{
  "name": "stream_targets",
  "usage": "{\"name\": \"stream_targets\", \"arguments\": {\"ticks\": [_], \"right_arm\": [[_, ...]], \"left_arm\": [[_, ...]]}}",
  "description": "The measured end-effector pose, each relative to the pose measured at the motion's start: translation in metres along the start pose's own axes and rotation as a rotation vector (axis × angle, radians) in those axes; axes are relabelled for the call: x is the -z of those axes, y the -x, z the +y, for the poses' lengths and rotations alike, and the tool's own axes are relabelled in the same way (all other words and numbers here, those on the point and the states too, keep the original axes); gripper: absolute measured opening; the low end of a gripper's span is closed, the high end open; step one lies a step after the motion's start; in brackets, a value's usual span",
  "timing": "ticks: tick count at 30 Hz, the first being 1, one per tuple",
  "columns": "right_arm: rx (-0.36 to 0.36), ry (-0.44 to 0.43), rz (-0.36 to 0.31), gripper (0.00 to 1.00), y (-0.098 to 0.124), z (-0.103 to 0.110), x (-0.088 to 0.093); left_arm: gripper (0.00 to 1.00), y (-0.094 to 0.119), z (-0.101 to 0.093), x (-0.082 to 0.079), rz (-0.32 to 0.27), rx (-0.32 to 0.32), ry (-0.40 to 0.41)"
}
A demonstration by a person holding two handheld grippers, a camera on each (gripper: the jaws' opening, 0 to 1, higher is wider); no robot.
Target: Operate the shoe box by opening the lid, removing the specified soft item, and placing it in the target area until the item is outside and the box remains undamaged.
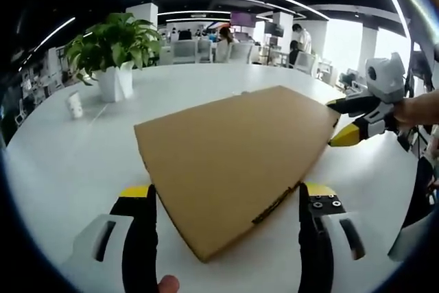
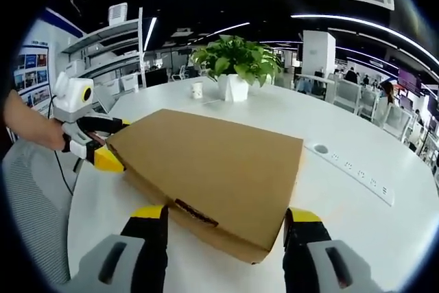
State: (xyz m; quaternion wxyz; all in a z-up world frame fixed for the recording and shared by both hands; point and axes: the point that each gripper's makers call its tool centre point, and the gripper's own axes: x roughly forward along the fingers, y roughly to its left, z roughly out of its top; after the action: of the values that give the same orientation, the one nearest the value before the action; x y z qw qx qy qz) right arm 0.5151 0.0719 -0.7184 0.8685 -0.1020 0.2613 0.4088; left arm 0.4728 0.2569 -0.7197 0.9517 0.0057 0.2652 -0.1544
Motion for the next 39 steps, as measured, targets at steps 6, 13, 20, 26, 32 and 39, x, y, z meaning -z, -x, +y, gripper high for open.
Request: {"name": "stream_targets", "arguments": {"ticks": [6,13,20,26,32,39], "right_arm": [[0.009,-0.007,-0.001,0.66,0.0,0.001,0.0],[0.021,-0.016,-0.001,0.66,-0.001,0.001,0.001],[0.035,-0.026,0.001,0.65,0.0,0.004,0.002],[0.049,-0.035,-0.001,0.65,0.0,0.007,0.001],[0.061,-0.043,0.001,0.65,0.0,0.006,0.003],[0.072,-0.05,0.001,0.65,-0.001,0.007,0.003]], "left_arm": [[0.85,0.0,0.001,-0.001,0.006,0.006,-0.003],[0.85,-0.001,0.003,-0.001,0.008,0.017,-0.01],[0.85,-0.002,0.006,-0.001,0.009,0.03,-0.019],[0.84,-0.003,0.009,-0.001,0.014,0.045,-0.027],[0.84,-0.003,0.012,-0.001,0.015,0.057,-0.033],[0.84,-0.003,0.013,-0.001,0.023,0.07,-0.042]]}}
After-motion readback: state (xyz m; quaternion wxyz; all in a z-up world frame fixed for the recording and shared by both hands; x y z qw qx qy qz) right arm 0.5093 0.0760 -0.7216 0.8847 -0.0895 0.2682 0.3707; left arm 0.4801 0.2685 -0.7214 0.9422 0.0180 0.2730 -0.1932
